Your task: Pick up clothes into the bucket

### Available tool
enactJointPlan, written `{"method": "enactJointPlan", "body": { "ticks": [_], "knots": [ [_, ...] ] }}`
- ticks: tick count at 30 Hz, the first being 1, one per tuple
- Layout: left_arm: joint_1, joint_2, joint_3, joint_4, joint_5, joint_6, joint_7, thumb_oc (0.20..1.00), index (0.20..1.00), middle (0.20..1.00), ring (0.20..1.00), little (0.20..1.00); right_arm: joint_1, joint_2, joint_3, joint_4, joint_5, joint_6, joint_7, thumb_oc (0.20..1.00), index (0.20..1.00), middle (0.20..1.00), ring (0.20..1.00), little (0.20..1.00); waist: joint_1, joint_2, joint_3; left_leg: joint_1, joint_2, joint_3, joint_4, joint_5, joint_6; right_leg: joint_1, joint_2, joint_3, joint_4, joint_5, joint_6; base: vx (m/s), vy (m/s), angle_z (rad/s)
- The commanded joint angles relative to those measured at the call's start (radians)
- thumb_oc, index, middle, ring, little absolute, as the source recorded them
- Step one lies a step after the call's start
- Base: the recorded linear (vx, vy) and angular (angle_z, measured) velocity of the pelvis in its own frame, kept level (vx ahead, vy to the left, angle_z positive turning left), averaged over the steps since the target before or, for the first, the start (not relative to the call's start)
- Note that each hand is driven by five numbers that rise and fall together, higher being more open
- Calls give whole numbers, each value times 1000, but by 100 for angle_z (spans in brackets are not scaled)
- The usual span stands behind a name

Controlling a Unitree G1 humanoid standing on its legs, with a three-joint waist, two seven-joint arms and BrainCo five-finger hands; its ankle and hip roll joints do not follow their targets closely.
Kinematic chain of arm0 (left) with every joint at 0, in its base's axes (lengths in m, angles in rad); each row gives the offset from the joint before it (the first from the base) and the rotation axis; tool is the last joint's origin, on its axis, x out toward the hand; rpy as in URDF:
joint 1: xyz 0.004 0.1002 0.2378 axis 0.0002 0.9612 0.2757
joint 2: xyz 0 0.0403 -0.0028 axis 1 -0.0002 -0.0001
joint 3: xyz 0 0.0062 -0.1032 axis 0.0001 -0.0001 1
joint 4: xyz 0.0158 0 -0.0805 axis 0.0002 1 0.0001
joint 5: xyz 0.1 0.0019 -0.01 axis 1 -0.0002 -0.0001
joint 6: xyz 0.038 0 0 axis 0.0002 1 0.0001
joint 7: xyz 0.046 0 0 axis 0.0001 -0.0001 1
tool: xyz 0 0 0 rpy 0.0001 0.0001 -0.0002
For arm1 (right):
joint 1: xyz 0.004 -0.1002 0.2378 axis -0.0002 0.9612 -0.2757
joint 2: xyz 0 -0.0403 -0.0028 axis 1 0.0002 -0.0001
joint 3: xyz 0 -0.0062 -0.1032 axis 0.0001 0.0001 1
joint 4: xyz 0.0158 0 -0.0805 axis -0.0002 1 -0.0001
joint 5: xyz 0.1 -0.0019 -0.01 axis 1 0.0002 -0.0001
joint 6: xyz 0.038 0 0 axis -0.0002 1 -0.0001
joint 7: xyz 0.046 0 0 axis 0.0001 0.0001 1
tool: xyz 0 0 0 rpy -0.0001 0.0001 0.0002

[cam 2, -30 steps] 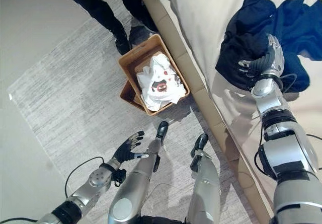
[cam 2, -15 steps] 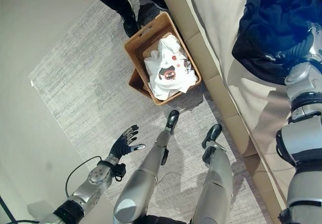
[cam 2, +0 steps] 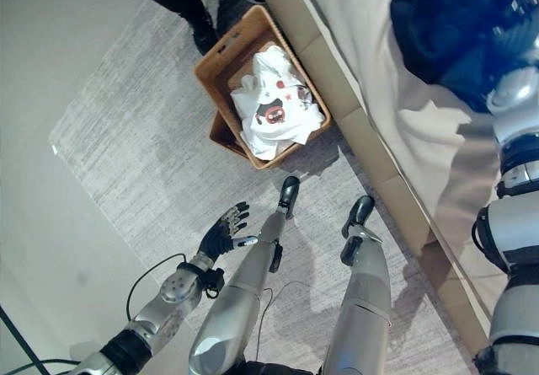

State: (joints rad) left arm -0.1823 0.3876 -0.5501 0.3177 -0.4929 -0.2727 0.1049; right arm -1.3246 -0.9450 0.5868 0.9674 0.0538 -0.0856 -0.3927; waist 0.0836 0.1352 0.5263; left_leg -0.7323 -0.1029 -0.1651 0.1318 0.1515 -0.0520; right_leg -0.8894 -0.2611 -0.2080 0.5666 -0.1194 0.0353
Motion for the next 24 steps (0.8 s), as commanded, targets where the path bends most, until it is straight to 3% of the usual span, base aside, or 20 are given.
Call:
{"method": "enactJointPlan", "body": {
  "ticks": [1,6,12,17,18,22,24],
  "knots": [
    [36,18,41,-3,9,-65,32,1000,1000,1000,1000,1000,9,-67,-7,-188,37,-100,-116,200,200,200,200,200,-30,-53,-6,50,29,-7,78,-94,-13,116,1,30,-101,61,85,-107,-74,-27],
    [41,35,79,12,15,-73,45,1000,1000,1000,1000,1000,75,-98,-140,-452,-1,-141,-202,200,200,200,200,200,-59,-101,-6,146,45,-3,100,-126,-20,237,24,23,-117,48,84,-28,-67,-12],
    [65,67,132,-4,5,-75,14,1000,1000,1000,1000,1000,118,-84,-213,-532,1,-154,-170,200,200,200,200,200,-65,-127,-6,388,66,18,76,-152,-13,486,52,25,-182,51,83,51,9,-19],
    [107,92,200,-140,-81,-67,-53,1000,1000,1000,1000,1000,217,-90,-261,-631,-18,-169,-123,200,200,200,200,200,-80,-134,-130,531,85,39,30,-171,-19,653,75,6,-287,54,87,95,-1,-16],
    [108,94,199,-142,-81,-66,-54,1000,1000,1000,1000,1000,223,-89,-266,-634,-19,-169,-123,200,200,200,200,200,-80,-135,-131,530,85,38,26,-164,-18,653,75,4,-293,61,87,118,-5,-1],
    [85,104,246,-258,-162,-48,-111,1000,1000,1000,1000,1000,379,-78,-321,-750,19,-187,-12,200,200,200,200,200,-98,-149,-246,621,100,52,-16,-168,-23,761,98,-13,-364,63,86,74,-4,-4],
    [79,115,252,-286,-164,-43,-116,1000,1000,1000,1000,1000,408,-74,-332,-768,27,-186,7,200,200,200,200,200,-100,-153,-265,644,103,56,-29,-169,-24,784,103,-14,-378,63,86,63,7,-7]
  ]
}}
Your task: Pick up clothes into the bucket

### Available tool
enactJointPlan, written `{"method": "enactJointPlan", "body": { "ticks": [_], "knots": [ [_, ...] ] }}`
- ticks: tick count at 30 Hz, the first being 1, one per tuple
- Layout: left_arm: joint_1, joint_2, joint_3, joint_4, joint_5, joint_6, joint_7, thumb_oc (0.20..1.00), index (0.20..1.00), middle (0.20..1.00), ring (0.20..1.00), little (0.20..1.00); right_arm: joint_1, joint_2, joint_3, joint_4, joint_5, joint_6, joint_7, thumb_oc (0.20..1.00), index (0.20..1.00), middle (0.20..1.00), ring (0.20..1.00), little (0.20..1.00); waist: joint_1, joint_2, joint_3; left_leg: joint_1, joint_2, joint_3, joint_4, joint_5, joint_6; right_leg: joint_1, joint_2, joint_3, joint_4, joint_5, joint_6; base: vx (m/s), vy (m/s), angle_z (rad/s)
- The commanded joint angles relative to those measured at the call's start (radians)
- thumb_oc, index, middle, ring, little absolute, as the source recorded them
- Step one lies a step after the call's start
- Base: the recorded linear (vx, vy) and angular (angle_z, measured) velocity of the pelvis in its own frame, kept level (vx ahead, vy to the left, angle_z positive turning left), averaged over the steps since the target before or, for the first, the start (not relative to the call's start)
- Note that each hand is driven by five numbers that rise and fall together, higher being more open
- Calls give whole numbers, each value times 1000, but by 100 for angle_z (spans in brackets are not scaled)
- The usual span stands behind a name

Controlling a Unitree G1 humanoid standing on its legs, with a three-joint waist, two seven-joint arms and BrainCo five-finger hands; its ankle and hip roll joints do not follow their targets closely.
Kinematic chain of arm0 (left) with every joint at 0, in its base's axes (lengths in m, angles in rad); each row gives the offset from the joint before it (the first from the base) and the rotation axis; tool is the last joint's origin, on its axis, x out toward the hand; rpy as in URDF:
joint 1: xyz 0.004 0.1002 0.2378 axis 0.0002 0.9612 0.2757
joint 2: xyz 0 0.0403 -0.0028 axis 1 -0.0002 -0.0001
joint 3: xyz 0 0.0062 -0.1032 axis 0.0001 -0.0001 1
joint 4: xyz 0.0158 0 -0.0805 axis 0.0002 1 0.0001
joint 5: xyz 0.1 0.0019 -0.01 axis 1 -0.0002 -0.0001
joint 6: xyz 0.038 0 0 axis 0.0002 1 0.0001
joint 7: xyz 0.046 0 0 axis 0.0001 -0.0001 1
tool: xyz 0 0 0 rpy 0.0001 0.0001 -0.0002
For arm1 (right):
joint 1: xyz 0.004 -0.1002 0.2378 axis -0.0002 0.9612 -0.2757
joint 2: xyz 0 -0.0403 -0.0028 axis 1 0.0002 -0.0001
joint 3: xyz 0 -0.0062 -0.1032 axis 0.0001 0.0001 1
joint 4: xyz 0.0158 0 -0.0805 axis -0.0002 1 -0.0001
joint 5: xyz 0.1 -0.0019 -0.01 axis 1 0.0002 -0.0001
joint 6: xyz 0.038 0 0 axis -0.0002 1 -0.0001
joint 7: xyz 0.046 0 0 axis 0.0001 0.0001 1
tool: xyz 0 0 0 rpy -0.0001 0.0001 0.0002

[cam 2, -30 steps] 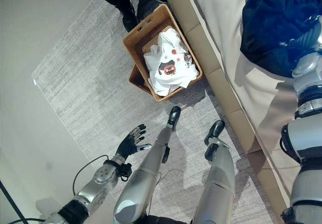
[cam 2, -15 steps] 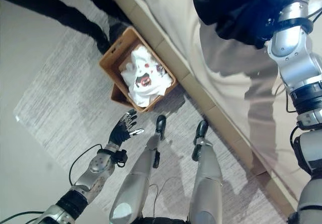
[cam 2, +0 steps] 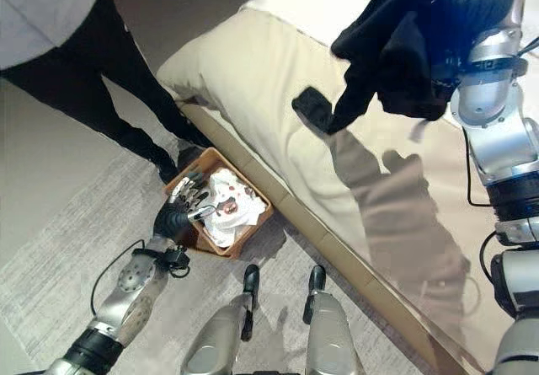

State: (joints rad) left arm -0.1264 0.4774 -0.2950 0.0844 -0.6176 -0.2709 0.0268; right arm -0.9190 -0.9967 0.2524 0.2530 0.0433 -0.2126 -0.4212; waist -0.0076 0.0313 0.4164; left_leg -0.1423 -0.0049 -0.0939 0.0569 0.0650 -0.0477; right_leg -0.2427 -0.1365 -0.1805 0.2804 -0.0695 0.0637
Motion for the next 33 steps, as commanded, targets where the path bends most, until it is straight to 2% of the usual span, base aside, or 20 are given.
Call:
{"method": "enactJointPlan", "body": {
  "ticks": [1,2,3,4,5,7,11,12,17,22,26,33],
  "knots": [
    [-2,44,-1,-82,-28,-42,-39,1000,1000,1000,1000,1000,32,-26,1,-72,49,-59,66,200,200,200,200,200,-14,-51,-177,77,9,-8,32,-82,-31,160,-17,-44,-104,13,58,103,13,-7],
    [-57,80,2,-120,10,-38,-37,1000,1000,1000,1000,1000,66,-20,-2,-100,69,-51,109,200,200,200,200,200,-23,-57,-221,106,15,0,15,-84,-32,193,-13,-46,-125,14,60,91,5,-4],
    [-56,81,1,-121,10,-37,-36,1000,1000,1000,1000,1000,70,-20,-6,-102,69,-50,110,200,200,200,200,200,-23,-58,-221,108,16,0,13,-84,-32,196,-12,-46,-128,14,60,100,-2,-8],
    [-116,101,-2,-131,51,-36,-25,1000,1000,1000,1000,1000,96,-24,2,-123,78,-44,148,200,200,200,200,200,-31,-66,-257,138,21,10,1,-89,-32,232,-8,-49,-156,16,63,45,-4,-5],
    [-117,101,-4,-131,51,-36,-24,1000,1000,1000,1000,1000,99,-24,-1,-125,78,-43,149,200,200,200,200,200,-29,-66,-256,141,21,10,0,-89,-32,236,-8,-49,-159,17,63,67,-10,-5],
    [-214,112,-32,-119,82,-33,-13,1000,1000,1000,1000,1000,115,-15,28,-161,104,-37,206,200,200,200,200,200,-36,-76,-303,176,24,29,-4,-104,-28,276,-1,-39,-195,27,66,59,-2,-3],
    [-302,112,-67,-93,111,-31,-6,1000,1000,1000,1000,1000,107,-11,61,-185,113,-28,248,200,200,200,200,200,-37,-82,-331,206,26,52,-11,-114,-25,309,1,-24,-225,35,68,23,14,-19],
    [-374,118,-107,-79,137,-24,-4,1000,1000,1000,1000,1000,90,0,91,-201,122,-22,272,200,200,200,200,200,-40,-85,-345,218,27,60,-11,-118,-23,321,0,-18,-237,41,70,-4,19,-26],
    [-489,114,-185,-40,155,-17,-10,1000,1000,1000,1000,1000,53,21,137,-251,144,-21,310,200,200,200,200,200,-44,-84,-361,231,25,76,-7,-124,-22,336,1,-5,-252,52,73,-8,21,-15],
    [-615,71,-286,12,126,-10,-27,1000,1000,1000,1000,1000,18,71,183,-320,184,-30,345,200,200,200,200,200,-52,-82,-375,248,27,86,-12,-126,-19,350,0,0,-261,60,76,1,11,-7],
    [-651,35,-319,64,151,-1,-17,1000,1000,1000,1000,1000,6,110,192,-356,200,-39,352,200,200,200,200,200,-54,-81,-377,252,25,85,-13,-127,-15,354,0,1,-262,60,79,-9,11,-6],
    [-662,-41,-327,200,300,19,32,1000,1000,1000,1000,1000,4,197,171,-447,213,-64,349,200,200,200,200,200,-58,-80,-377,256,18,84,-13,-122,-7,357,-4,2,-260,65,81,0,0,0]
  ]
}}
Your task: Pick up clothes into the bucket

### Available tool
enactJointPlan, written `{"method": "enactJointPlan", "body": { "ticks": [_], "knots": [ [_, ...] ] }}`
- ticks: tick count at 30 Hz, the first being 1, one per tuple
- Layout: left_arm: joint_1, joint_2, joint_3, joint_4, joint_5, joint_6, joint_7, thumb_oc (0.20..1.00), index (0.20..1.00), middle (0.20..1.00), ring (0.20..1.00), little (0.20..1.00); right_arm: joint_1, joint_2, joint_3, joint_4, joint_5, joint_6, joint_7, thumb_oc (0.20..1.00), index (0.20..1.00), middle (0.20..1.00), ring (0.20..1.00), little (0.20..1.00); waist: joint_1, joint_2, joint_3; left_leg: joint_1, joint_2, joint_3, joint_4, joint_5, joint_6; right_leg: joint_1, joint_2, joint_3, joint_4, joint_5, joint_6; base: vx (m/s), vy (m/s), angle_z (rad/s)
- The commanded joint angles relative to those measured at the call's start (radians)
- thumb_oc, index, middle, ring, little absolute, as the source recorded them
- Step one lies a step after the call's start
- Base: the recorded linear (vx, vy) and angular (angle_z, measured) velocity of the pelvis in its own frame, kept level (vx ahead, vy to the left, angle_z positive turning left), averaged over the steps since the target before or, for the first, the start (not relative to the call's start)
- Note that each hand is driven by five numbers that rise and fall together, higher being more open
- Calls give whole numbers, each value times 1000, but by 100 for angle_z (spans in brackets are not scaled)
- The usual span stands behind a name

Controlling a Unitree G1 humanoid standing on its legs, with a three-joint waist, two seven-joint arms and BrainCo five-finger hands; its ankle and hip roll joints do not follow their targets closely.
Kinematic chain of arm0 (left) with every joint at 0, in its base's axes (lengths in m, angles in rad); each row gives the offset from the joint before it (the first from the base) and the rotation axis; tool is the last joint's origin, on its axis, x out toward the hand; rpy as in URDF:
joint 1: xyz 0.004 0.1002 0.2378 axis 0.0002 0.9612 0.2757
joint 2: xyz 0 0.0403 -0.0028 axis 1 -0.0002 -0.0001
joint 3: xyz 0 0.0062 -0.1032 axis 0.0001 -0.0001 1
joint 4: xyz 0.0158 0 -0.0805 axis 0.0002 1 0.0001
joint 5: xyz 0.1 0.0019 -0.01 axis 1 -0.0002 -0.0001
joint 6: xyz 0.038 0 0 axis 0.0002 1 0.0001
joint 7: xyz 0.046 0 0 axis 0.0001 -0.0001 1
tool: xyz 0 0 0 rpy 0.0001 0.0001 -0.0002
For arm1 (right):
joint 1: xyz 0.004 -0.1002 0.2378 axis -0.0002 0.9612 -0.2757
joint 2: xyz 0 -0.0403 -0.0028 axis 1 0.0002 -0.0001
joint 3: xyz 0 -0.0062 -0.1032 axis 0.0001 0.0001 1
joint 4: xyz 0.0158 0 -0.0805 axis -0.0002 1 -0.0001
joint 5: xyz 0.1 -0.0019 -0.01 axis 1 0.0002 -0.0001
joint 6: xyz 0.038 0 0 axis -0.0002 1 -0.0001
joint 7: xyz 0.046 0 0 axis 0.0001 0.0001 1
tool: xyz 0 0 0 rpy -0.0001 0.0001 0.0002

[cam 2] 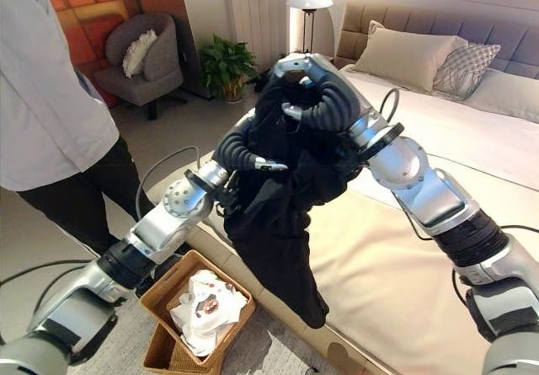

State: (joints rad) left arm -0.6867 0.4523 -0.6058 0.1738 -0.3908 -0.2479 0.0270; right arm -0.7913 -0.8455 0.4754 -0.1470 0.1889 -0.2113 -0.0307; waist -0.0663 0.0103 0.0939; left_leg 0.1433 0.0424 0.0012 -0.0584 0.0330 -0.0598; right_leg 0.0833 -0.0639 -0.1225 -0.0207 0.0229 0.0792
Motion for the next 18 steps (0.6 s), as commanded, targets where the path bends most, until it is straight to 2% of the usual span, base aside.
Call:
{"method": "enactJointPlan", "body": {
  "ticks": [1,8,11,12,13,14,15,16,17,18],
  "knots": [
    [-95,-37,-14,135,92,-1,43,1000,1000,1000,1000,1000,-129,66,-52,-62,67,-67,-41,200,200,200,200,200,0,-59,-54,-27,-28,-10,102,-91,6,32,-78,-54,40,-27,66,0,0,0],
    [-81,-72,-23,178,168,18,39,1000,1000,1000,1000,1000,-149,99,-48,-90,64,-70,-43,200,200,200,200,200,-4,-58,-54,-26,-27,-10,104,-92,9,31,-79,-49,39,-27,67,0,0,0],
    [-70,-93,-39,194,152,24,16,1000,1000,1000,1000,1000,-155,112,-46,-94,64,-69,-43,200,200,200,200,200,-6,-56,-56,-25,-28,-11,104,-93,11,32,-78,-47,38,-27,67,0,0,0],
    [-70,-98,-45,192,127,26,0,1000,1000,1000,1000,1000,-159,114,-48,-92,65,-68,-41,200,200,200,200,200,-7,-55,-56,-25,-28,-11,104,-92,11,32,-79,-47,38,-26,67,0,0,0],
    [-77,-104,-61,179,41,32,-43,1000,1000,1000,1000,1000,-157,119,-46,-87,71,-64,-37,200,200,200,200,200,-9,-53,-57,-26,-28,-10,104,-92,11,32,-79,-46,37,-24,68,0,0,0],
    [-78,-103,-61,178,40,32,-44,1000,1000,1000,1000,1000,-157,119,-46,-87,71,-64,-37,200,200,200,200,200,-9,-53,-57,-26,-28,-10,104,-92,11,32,-79,-46,37,-24,68,0,0,0],
    [-82,-103,-77,167,-37,40,-80,1000,1000,1000,1000,1000,-157,121,-44,-85,76,-60,-32,200,200,200,200,200,-12,-51,-57,-27,-29,-11,104,-91,11,32,-80,-46,36,-23,69,0,0,0],
    [-85,-102,-87,155,-105,43,-103,689,689,689,689,689,-154,121,-43,-83,81,-59,-30,200,200,200,200,200,-14,-50,-58,-26,-29,-11,103,-90,11,32,-81,-47,36,-21,69,0,0,0],
    [-89,-97,-109,137,-225,56,-138,200,200,200,200,200,-153,127,-33,-78,89,-58,-26,200,200,200,200,200,-16,-49,-60,-24,-28,-11,99,-89,10,33,-81,-49,34,-20,69,0,0,0],
    [-89,-97,-109,137,-226,56,-139,200,200,200,200,200,-154,127,-33,-78,89,-59,-26,200,200,200,200,200,-16,-49,-60,-24,-28,-11,99,-89,10,33,-81,-49,34,-20,69,0,0,0]
  ]
}}
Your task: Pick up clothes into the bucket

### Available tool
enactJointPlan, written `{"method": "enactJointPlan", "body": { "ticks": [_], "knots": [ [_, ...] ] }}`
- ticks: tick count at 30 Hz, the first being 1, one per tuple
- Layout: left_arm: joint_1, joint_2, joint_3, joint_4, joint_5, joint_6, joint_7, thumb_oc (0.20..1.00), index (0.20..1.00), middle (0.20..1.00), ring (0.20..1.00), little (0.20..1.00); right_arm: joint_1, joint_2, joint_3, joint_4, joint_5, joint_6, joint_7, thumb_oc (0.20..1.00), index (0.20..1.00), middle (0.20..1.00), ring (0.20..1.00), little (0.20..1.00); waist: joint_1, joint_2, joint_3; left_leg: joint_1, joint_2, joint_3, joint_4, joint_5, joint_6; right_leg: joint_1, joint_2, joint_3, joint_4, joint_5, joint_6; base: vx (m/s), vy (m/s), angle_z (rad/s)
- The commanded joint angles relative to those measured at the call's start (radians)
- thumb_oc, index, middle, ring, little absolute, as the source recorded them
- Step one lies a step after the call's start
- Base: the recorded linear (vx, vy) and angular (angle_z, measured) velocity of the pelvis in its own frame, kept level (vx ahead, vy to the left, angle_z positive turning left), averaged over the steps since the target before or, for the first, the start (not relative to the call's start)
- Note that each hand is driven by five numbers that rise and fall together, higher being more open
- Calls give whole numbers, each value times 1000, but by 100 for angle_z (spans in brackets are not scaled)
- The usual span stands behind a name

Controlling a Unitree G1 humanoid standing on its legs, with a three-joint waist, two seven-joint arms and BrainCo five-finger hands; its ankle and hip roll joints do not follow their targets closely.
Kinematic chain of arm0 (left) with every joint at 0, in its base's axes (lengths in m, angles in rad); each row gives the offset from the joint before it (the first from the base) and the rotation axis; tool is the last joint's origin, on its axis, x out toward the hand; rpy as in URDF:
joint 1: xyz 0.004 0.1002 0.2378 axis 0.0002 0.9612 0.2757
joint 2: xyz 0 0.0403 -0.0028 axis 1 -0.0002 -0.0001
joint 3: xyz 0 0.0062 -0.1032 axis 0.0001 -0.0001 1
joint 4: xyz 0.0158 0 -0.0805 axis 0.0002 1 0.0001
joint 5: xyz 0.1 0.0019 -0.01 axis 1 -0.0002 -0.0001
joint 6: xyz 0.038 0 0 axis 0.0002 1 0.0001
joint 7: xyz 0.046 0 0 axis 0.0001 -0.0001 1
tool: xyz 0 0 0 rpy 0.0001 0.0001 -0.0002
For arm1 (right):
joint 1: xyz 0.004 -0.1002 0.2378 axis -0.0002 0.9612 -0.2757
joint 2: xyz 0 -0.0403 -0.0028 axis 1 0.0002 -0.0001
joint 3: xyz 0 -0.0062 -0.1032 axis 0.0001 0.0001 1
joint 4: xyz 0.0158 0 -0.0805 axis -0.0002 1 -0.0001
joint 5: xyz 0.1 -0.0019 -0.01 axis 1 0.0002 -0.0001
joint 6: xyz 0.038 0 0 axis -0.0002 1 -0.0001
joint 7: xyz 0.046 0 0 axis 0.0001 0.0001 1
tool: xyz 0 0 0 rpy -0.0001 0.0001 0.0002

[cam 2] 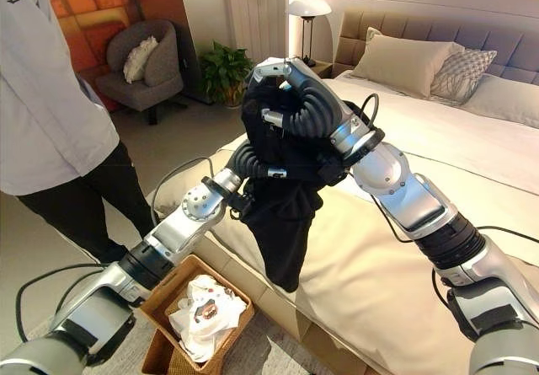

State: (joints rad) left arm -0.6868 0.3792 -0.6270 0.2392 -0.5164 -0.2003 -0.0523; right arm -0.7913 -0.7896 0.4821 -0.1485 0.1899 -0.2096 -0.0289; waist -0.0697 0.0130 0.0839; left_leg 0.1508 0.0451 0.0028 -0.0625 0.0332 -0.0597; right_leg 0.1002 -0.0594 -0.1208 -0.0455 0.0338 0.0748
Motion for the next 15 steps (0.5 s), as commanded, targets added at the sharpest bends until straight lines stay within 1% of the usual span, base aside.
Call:
{"method": "enactJointPlan", "body": {
  "ticks": [1,3,4,7,9,10,12,15],
  "knots": [
    [-91,-23,-106,57,-178,29,-96,200,200,200,200,200,-153,73,-35,-70,93,-59,-27,200,200,200,200,200,-15,-50,-52,-31,-30,-13,102,-88,9,16,-85,-50,58,-30,74,0,0,0],
    [-104,2,-135,31,-297,54,-137,200,200,200,200,200,-150,76,-18,-54,101,-60,-23,200,200,200,200,200,-19,-48,-54,-28,-30,-13,100,-86,7,18,-85,-49,58,-29,74,15,2,-1],
    [-103,2,-135,31,-298,54,-137,200,200,200,200,200,-149,77,-17,-54,101,-60,-23,200,200,200,200,200,-18,-46,-53,-20,-28,-13,99,-95,5,25,-82,-48,57,-36,74,31,0,-4],
    [-92,16,-138,17,-365,66,-152,200,200,200,200,200,-128,87,-10,-35,91,-55,-22,200,200,200,200,200,-18,-46,-55,-16,-28,-17,93,-92,3,29,-83,-52,55,-36,73,9,0,-3],
    [-92,16,-138,17,-365,66,-153,200,200,200,200,200,-128,87,-10,-35,91,-55,-22,200,200,200,200,200,-19,-46,-55,-16,-28,-17,93,-92,3,30,-83,-52,54,-36,73,0,0,0],
    [-67,0,-117,27,-392,67,-154,200,200,200,200,200,-105,107,-14,-27,87,-52,-18,200,200,200,200,200,-16,-46,-54,-16,-29,-20,91,-90,3,30,-84,-55,55,-36,72,0,0,0],
    [-58,-8,-109,32,-398,66,-148,200,200,200,200,200,-96,117,-15,-26,85,-53,-16,200,200,200,200,200,-16,-46,-54,-17,-29,-21,90,-88,4,31,-85,-56,55,-36,71,0,0,0],
    [-47,-27,-93,45,-380,58,-134,200,200,200,200,200,-69,141,-21,-22,87,-49,-10,200,200,200,200,200,-15,-47,-54,-19,-29,-25,87,-85,5,30,-85,-59,55,-35,71,0,0,0]
  ]
}}
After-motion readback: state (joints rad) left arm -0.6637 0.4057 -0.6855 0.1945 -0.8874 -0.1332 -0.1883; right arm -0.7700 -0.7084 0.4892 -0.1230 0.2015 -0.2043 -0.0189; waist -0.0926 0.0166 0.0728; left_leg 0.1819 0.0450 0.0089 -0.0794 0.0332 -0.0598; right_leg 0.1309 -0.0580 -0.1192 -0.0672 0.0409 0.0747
